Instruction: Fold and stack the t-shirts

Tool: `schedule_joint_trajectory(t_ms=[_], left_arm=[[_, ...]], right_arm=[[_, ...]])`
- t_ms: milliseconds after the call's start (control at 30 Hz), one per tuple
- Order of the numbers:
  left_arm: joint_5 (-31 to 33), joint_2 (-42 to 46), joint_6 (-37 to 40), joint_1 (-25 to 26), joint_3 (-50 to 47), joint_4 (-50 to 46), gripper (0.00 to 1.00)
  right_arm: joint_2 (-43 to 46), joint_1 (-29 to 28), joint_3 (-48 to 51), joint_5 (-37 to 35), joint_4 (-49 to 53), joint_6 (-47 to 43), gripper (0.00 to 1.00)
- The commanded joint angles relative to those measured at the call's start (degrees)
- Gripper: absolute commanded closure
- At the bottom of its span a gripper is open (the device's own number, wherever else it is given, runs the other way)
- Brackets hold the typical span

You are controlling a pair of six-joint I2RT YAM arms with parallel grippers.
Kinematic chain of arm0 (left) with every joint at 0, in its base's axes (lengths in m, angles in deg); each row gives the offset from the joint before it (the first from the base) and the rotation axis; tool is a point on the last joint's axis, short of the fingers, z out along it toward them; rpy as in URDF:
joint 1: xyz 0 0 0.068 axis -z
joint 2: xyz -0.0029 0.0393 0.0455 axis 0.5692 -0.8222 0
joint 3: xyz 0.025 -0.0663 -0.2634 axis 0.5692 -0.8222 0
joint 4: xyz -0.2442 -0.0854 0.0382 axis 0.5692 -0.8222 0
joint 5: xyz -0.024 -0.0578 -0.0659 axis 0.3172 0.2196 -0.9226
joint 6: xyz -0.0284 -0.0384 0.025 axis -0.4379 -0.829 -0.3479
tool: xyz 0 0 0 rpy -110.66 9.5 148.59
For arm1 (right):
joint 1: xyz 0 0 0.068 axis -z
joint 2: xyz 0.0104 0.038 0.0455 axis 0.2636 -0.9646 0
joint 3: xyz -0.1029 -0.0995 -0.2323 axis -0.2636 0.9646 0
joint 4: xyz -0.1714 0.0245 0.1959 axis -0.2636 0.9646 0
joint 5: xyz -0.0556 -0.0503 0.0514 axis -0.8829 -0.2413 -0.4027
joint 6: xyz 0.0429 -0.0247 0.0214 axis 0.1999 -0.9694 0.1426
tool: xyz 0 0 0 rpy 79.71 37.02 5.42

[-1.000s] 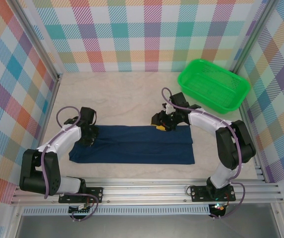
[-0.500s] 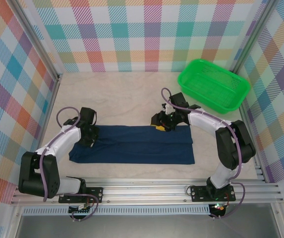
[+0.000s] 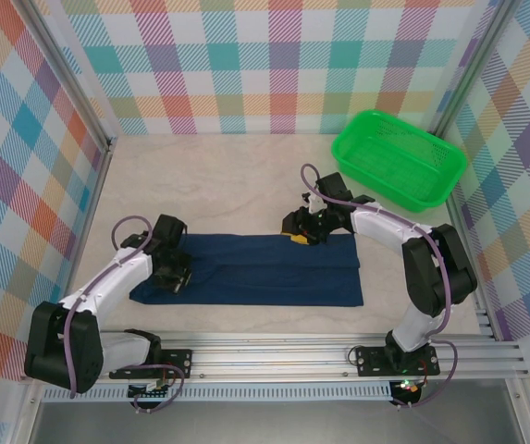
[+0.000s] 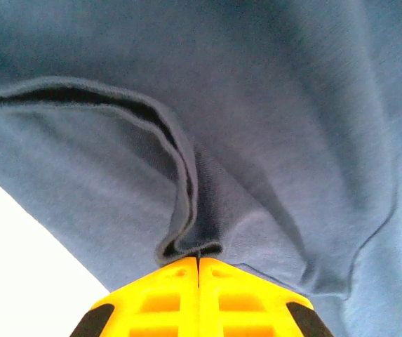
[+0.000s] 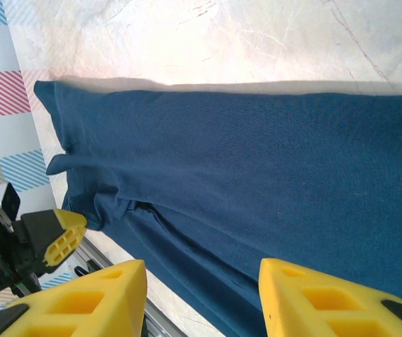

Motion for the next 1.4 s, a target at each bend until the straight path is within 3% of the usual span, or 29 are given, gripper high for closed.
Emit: schedule_joint_trajectory(t_ms=[0,567,667,800,867,1067,1200,1367], left_arm=[[-2.27,1.5,-3.19,1.98,-1.97,-1.14,1.0],[-4.16,2.16,-6.79,6.06,-6.25,2.46,1.0],[-5.03,2.16,-6.1,6.44,-6.17,2.01,0.89],[-6.63,4.15,-5.71,7.14,-5.24,0.44,0.63],[-6.36,5.38,-4.74,7.23,-3.51,-2.13,0.58],[-1.49,6.42,-2.17,5.75,1.97,-4.98,0.68],[1.04,2.09,-0.78,3.46,2.56,-1.18,0.82],[-1.43,-5.02,1.5,4.59,2.44,2.32,0.9]], right_arm=[[0.64,-0.39,0.14,0.53,0.61,-0.09,0.54],[1.65,-1.01,1.34,0.11,0.71,0.4,0.54],[1.98,-1.13,1.8,-0.39,1.09,0.51,0.54],[3.19,-1.1,2.92,-1.96,1.32,0.75,0.54],[3.81,-1.1,3.62,-2.58,1.16,1.09,0.54],[7.71,-1.1,7.08,-7.02,0.26,2.52,0.57],[10.26,-1.14,9.28,-9.32,0.06,3.32,0.59],[10.62,-1.09,9.4,-9.28,0.72,3.42,0.59]])
